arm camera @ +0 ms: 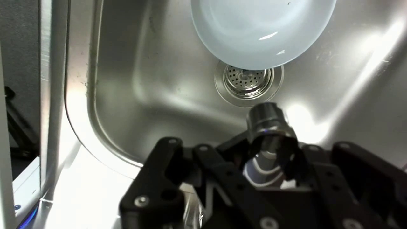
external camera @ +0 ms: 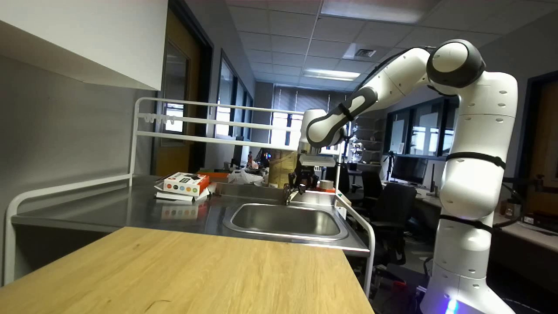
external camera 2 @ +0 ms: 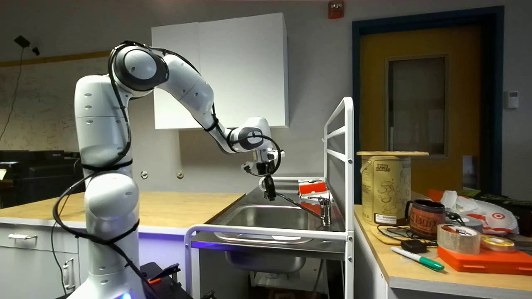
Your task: Push the faucet to the center of the sink
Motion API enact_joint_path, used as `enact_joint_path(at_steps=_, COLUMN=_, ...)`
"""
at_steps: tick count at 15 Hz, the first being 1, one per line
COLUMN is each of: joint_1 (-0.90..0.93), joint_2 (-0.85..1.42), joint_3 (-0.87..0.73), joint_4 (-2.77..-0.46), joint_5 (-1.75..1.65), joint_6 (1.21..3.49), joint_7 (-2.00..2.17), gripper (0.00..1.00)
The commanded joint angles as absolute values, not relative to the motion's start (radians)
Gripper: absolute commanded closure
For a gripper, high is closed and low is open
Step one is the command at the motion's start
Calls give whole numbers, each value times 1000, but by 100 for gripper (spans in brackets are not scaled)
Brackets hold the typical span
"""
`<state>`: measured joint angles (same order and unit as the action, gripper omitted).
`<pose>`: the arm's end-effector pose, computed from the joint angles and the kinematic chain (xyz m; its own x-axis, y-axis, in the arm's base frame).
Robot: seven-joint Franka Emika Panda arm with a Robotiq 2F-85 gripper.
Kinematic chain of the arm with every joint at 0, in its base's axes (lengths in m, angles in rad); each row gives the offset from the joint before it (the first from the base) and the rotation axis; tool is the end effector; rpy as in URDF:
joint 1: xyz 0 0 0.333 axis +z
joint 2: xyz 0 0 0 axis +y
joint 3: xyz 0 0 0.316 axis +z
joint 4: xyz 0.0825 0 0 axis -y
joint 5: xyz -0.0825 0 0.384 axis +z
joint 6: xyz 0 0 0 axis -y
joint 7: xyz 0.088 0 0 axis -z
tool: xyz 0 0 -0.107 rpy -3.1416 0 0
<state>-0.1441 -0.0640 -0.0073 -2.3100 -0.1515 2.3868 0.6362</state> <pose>0.5095 -0.0792 0.3845 0.7633 -0.6212 0.1774 -0.6332 -0.7738 0.0149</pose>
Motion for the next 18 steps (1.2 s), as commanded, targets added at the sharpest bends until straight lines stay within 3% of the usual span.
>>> enact_joint_path(at_steps=1, joint_1=-123, joint_2=-47, joint_3=-18, joint_4=-2277, joint_5=-165, joint_6=2365, joint_7=670, gripper=97)
enact_joint_path(at_steps=18, joint_1=-36, joint_2=87, joint_3=-22, joint_4=-2172, joint_5=-249, joint_6=2321, joint_7=788, gripper=97)
